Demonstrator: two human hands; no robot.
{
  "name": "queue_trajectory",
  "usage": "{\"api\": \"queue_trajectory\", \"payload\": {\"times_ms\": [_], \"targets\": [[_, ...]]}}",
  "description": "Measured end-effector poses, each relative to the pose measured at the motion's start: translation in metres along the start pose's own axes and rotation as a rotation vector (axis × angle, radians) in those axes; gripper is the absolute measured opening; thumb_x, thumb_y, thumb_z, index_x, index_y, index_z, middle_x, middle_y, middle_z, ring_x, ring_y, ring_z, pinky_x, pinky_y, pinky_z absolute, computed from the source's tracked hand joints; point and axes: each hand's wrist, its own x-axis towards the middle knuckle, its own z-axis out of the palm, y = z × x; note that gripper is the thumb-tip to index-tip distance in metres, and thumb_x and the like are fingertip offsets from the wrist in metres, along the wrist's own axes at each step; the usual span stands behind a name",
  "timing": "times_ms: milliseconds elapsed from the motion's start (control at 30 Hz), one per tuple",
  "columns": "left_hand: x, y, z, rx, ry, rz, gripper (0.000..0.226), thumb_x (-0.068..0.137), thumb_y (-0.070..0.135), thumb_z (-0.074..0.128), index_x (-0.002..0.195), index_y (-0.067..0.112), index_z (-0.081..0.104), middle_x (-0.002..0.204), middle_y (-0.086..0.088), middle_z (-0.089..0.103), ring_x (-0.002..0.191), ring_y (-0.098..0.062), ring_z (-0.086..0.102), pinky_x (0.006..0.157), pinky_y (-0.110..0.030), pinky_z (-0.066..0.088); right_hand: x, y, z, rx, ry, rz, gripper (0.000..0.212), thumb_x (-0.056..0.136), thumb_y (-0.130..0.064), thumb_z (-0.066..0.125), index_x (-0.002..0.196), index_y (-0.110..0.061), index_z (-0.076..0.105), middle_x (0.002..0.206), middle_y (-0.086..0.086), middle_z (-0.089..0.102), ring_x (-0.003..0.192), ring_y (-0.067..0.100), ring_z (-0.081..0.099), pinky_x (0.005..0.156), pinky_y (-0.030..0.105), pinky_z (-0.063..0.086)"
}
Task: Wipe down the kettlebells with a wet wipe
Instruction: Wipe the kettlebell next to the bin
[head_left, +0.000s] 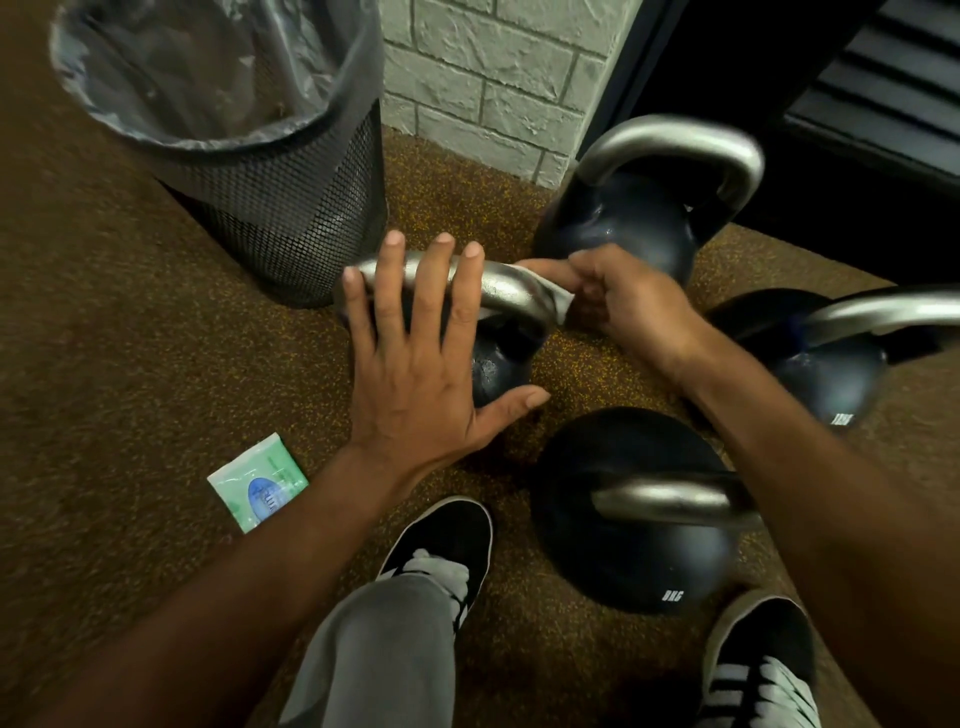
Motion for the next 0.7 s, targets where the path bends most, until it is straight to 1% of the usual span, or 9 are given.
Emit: {"api": "queue_trajectory", "payload": {"times_ms": [67, 167, 267, 333, 433, 500, 600, 667, 700], "targets": [[0.0, 0.0, 0.002, 0.005, 0.004, 0.001, 0.11, 0.087, 0.088, 0.021, 0.158, 0.004, 0.029, 0.162, -0.023, 0.031, 0.15, -0.05, 0.02, 0.119, -0.07, 0.014, -0.018, -0.007, 0.005, -0.228, 0.067, -0.027, 0.035, 0.108, -0.011, 0.037, 0.137, 0.001, 0.054, 0.136, 0.024, 0.057, 0.126, 0.038, 0.052, 0.108, 0.041, 0.04], [-0.001, -0.002, 0.005, 0.01, 0.023, 0.005, 0.11, 0.087, 0.088, 0.021, 0.158, 0.005, 0.03, 0.161, -0.024, 0.034, 0.15, -0.049, 0.024, 0.119, -0.07, 0.014, -0.041, -0.008, 0.022, -0.226, 0.101, -0.102, 0.051, 0.103, -0.027, 0.026, 0.148, -0.021, 0.049, 0.145, 0.014, 0.055, 0.134, 0.03, 0.051, 0.114, 0.047, 0.037], [-0.002, -0.004, 0.009, 0.026, 0.047, 0.011, 0.11, 0.085, 0.089, 0.031, 0.157, 0.006, 0.031, 0.159, -0.023, 0.037, 0.147, -0.049, 0.029, 0.118, -0.07, 0.016, -0.062, -0.012, 0.051, 0.077, 0.245, -0.023, 0.049, 0.107, -0.043, 0.026, 0.148, -0.032, 0.05, 0.151, -0.003, 0.052, 0.134, 0.004, 0.047, 0.117, 0.03, 0.032], [-0.001, -0.005, 0.011, 0.043, 0.073, 0.02, 0.108, 0.085, 0.088, 0.037, 0.156, 0.006, 0.033, 0.157, -0.023, 0.04, 0.145, -0.049, 0.032, 0.116, -0.07, 0.02, -0.073, -0.015, 0.069, 0.311, 0.307, -0.002, 0.043, 0.109, -0.041, 0.034, 0.147, -0.031, 0.053, 0.152, -0.013, 0.049, 0.137, -0.007, 0.04, 0.12, 0.025, 0.029], [-0.001, -0.006, 0.013, 0.047, 0.099, 0.022, 0.106, 0.085, 0.086, 0.042, 0.154, 0.006, 0.034, 0.155, -0.023, 0.043, 0.144, -0.049, 0.035, 0.115, -0.07, 0.022, -0.071, -0.009, 0.082, 0.281, 0.338, -0.081, 0.046, 0.109, -0.038, 0.031, 0.151, -0.027, 0.047, 0.157, -0.012, 0.042, 0.142, -0.01, 0.032, 0.122, 0.024, 0.025], [-0.001, -0.007, 0.015, 0.049, 0.103, 0.018, 0.105, 0.086, 0.086, 0.041, 0.155, 0.006, 0.033, 0.155, -0.023, 0.043, 0.144, -0.048, 0.033, 0.115, -0.07, 0.022, -0.06, -0.009, 0.076, 0.185, 0.355, -0.106, 0.053, 0.104, -0.037, 0.027, 0.153, -0.026, 0.044, 0.159, -0.01, 0.039, 0.143, -0.009, 0.027, 0.12, 0.013, 0.018], [-0.001, -0.007, 0.017, 0.052, 0.109, 0.014, 0.107, 0.084, 0.087, 0.041, 0.155, 0.007, 0.033, 0.155, -0.023, 0.042, 0.145, -0.047, 0.031, 0.115, -0.071, 0.021, -0.041, -0.01, 0.061, 0.01, 0.282, -0.136, 0.046, 0.111, -0.027, 0.025, 0.155, -0.03, 0.039, 0.162, -0.006, 0.034, 0.147, -0.001, 0.02, 0.107, -0.003, 0.008], [-0.001, -0.006, 0.018, 0.056, 0.11, 0.017, 0.108, 0.083, 0.088, 0.042, 0.155, 0.007, 0.032, 0.155, -0.023, 0.042, 0.145, -0.047, 0.03, 0.115, -0.071, 0.021, -0.034, -0.012, 0.056, 0.012, 0.241, -0.141, 0.046, 0.111, -0.028, 0.025, 0.155, -0.031, 0.039, 0.162, -0.006, 0.034, 0.149, 0.0, 0.019, 0.106, -0.003, 0.008], [-0.001, -0.006, 0.017, 0.053, 0.11, 0.016, 0.107, 0.084, 0.087, 0.041, 0.155, 0.007, 0.032, 0.155, -0.023, 0.043, 0.145, -0.047, 0.031, 0.115, -0.071, 0.021, -0.035, -0.012, 0.056, 0.018, 0.248, -0.151, 0.048, 0.11, -0.031, 0.025, 0.155, -0.031, 0.039, 0.163, -0.007, 0.033, 0.149, -0.001, 0.018, 0.111, 0.002, 0.009]]}}
